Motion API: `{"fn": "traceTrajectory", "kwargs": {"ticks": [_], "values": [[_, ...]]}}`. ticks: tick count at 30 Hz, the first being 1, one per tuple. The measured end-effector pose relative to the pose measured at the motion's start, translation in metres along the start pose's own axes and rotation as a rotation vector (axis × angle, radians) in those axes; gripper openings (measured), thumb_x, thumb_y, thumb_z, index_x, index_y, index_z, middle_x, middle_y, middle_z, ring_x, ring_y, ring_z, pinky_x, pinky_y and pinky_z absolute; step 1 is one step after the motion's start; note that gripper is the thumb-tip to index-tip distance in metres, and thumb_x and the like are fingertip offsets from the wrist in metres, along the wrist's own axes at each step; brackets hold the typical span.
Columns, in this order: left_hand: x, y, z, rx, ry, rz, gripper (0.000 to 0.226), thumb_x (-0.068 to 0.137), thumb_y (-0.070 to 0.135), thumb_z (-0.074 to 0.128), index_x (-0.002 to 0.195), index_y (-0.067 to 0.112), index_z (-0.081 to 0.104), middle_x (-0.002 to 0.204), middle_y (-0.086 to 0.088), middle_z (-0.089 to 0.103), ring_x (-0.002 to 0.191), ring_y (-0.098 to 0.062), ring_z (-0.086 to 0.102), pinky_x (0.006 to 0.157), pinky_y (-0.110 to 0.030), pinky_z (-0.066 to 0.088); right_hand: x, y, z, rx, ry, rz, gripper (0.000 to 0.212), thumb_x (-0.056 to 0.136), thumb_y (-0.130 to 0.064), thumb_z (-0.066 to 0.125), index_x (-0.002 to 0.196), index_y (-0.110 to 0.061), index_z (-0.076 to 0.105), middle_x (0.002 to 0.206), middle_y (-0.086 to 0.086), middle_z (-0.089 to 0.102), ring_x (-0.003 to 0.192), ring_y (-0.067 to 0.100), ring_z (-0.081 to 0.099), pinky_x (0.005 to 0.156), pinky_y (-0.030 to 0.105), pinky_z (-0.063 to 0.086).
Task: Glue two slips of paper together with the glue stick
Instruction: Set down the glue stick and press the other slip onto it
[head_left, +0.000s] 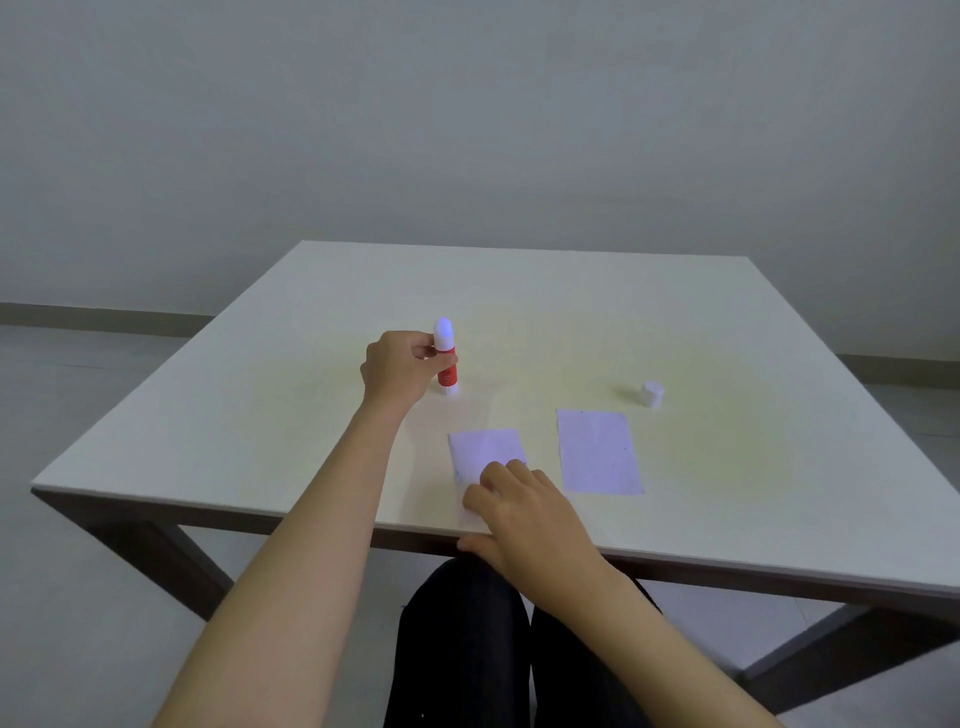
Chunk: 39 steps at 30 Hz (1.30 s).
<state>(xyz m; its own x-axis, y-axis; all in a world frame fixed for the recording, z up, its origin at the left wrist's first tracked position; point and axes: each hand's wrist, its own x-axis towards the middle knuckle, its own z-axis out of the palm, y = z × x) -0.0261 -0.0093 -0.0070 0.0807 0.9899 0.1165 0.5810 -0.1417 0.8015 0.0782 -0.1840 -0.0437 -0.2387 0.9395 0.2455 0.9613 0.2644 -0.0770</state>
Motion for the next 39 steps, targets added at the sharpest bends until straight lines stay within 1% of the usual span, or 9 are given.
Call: {"fn": "traceTrajectory", "kwargs": {"ticks": [3, 6, 8, 11, 14, 20, 28, 35, 39], "values": [[0.003, -0.004, -0.001, 0.001, -0.001, -0.037, 0.047, 0.073, 0.037, 0.073, 0.117, 0.021, 0.066, 0.112, 0.001, 0.070, 0.110, -0.022, 0.059, 0.092, -0.037, 0.047, -0.006, -0.008, -0.004, -0.011, 0.068, -0.003, 0.026, 0.058, -0.024, 0.083, 0.057, -0.017, 0.058, 0.059, -0.004, 0.054, 0.052, 0.015, 0.051, 0.045, 0.022, 0.039], [-0.005, -0.002, -0.004, -0.053, 0.164, 0.025, 0.075, 0.073, 0.041, 0.075, 0.137, 0.016, 0.045, 0.135, -0.004, 0.052, 0.124, -0.020, 0.049, 0.104, -0.041, 0.040, -0.007, -0.003, -0.007, 0.151, 0.167, 0.100, 0.015, 0.075, -0.011, 0.071, 0.065, -0.010, 0.060, 0.066, 0.002, 0.057, 0.057, 0.022, 0.055, 0.045, 0.029, 0.044], [-0.019, 0.002, -0.005, -0.195, 0.388, 0.181, 0.050, 0.078, 0.036, 0.069, 0.123, 0.016, 0.055, 0.119, -0.001, 0.055, 0.104, -0.015, 0.056, 0.092, -0.031, 0.045, -0.004, 0.008, -0.017, 0.305, 0.225, 0.251, 0.010, 0.086, -0.011, 0.058, 0.079, -0.007, 0.063, 0.075, 0.004, 0.059, 0.064, 0.024, 0.056, 0.058, 0.035, 0.048], [-0.038, 0.012, -0.014, -0.459, 0.510, 0.303, 0.004, 0.083, 0.026, 0.056, 0.086, 0.028, 0.059, 0.086, 0.013, 0.060, 0.073, 0.001, 0.057, 0.069, -0.018, 0.045, -0.005, 0.031, -0.039, 0.534, 0.508, 0.435, 0.011, 0.082, -0.003, 0.060, 0.073, -0.009, 0.061, 0.059, 0.001, 0.056, 0.055, 0.020, 0.052, 0.059, 0.027, 0.044], [-0.052, 0.026, -0.018, -0.715, 0.395, 0.234, 0.014, 0.081, 0.015, 0.057, 0.074, 0.026, 0.061, 0.068, 0.008, 0.063, 0.055, -0.002, 0.059, 0.058, -0.014, 0.047, -0.011, 0.054, -0.055, 0.918, 0.660, 0.573, 0.013, 0.083, -0.002, 0.062, 0.074, -0.011, 0.060, 0.064, 0.003, 0.066, 0.056, 0.015, 0.067, 0.057, 0.014, 0.050], [-0.090, 0.051, 0.030, -0.775, -0.237, -0.103, 0.013, 0.084, 0.025, 0.067, 0.077, 0.015, 0.072, 0.074, 0.006, 0.077, 0.071, -0.011, 0.074, 0.059, -0.019, 0.056, -0.023, 0.069, -0.053, 1.666, 0.731, 0.734, 0.015, 0.086, 0.003, 0.059, 0.073, -0.005, 0.059, 0.066, 0.010, 0.069, 0.060, 0.027, 0.069, 0.062, 0.030, 0.059], [-0.097, 0.056, 0.050, -0.574, -0.242, -0.117, 0.015, 0.074, 0.009, 0.074, 0.075, 0.021, 0.064, 0.068, 0.005, 0.072, 0.057, -0.002, 0.068, 0.060, -0.022, 0.045, -0.042, 0.086, -0.039, 1.609, 0.605, 0.884, 0.009, 0.084, 0.002, 0.063, 0.076, -0.002, 0.060, 0.064, 0.012, 0.068, 0.053, 0.024, 0.066, 0.057, 0.031, 0.059], [-0.104, 0.038, 0.057, -0.284, -0.227, -0.071, 0.027, 0.068, 0.018, 0.075, 0.075, 0.028, 0.051, 0.064, 0.008, 0.071, 0.064, -0.007, 0.060, 0.056, -0.024, 0.040, -0.047, 0.101, -0.031, 1.086, 0.404, 0.952, 0.013, 0.081, -0.012, 0.068, 0.069, -0.008, 0.065, 0.041, -0.002, 0.057, 0.038, 0.013, 0.050, 0.045, 0.025, 0.046], [-0.108, 0.035, 0.063, -0.168, -0.233, -0.044, 0.030, 0.067, 0.018, 0.073, 0.074, 0.028, 0.045, 0.066, 0.008, 0.071, 0.068, -0.016, 0.058, 0.074, -0.039, 0.049, -0.046, 0.106, -0.026, 0.877, 0.362, 0.968, 0.018, 0.080, -0.016, 0.069, 0.063, -0.015, 0.063, 0.032, -0.010, 0.051, 0.030, 0.003, 0.043, 0.038, 0.012, 0.035]]}}
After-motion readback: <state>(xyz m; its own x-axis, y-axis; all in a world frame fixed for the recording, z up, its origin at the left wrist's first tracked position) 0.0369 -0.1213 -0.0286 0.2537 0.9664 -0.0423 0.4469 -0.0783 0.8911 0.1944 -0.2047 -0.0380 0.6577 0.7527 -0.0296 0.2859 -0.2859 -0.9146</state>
